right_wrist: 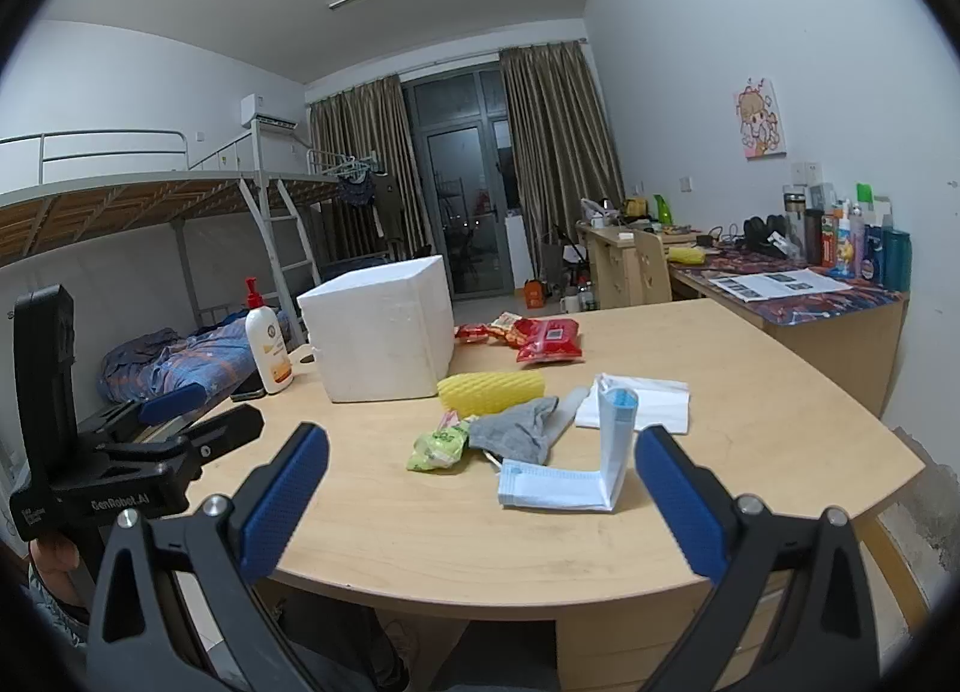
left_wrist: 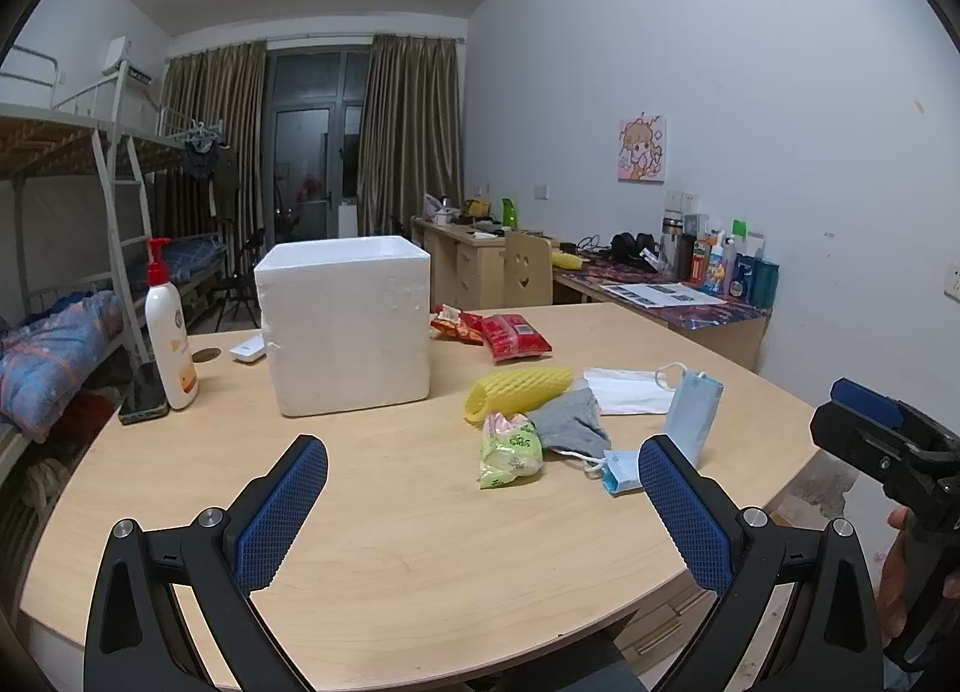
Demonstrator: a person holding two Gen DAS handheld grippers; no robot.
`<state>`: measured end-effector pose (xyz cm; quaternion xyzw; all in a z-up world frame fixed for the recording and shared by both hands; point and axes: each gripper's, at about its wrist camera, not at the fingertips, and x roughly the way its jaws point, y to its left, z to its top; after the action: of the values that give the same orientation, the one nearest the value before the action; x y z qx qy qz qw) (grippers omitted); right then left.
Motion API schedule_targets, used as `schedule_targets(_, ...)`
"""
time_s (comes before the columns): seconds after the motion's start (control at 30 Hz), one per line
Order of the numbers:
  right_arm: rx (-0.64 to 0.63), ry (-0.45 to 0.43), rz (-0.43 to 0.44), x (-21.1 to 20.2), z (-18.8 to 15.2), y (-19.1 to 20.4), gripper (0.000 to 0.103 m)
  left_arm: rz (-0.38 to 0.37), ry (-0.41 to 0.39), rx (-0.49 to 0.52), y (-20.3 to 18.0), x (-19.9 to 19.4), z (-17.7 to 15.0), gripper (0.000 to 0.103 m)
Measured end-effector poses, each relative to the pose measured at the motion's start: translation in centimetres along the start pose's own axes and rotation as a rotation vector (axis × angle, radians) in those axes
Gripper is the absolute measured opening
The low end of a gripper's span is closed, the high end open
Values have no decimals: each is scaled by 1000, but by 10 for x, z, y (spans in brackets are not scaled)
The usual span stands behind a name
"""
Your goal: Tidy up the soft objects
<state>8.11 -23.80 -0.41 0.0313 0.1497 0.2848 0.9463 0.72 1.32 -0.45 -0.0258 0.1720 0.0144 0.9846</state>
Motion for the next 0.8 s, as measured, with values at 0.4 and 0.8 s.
schedule_targets(0.4,-5,3,4,0,-1,0,103,-4,-3,3,-1,0,1,103)
schedule_targets(0.8,-4,11,0,9,2,-4,103,-13,18,-6,-1,12,3,103)
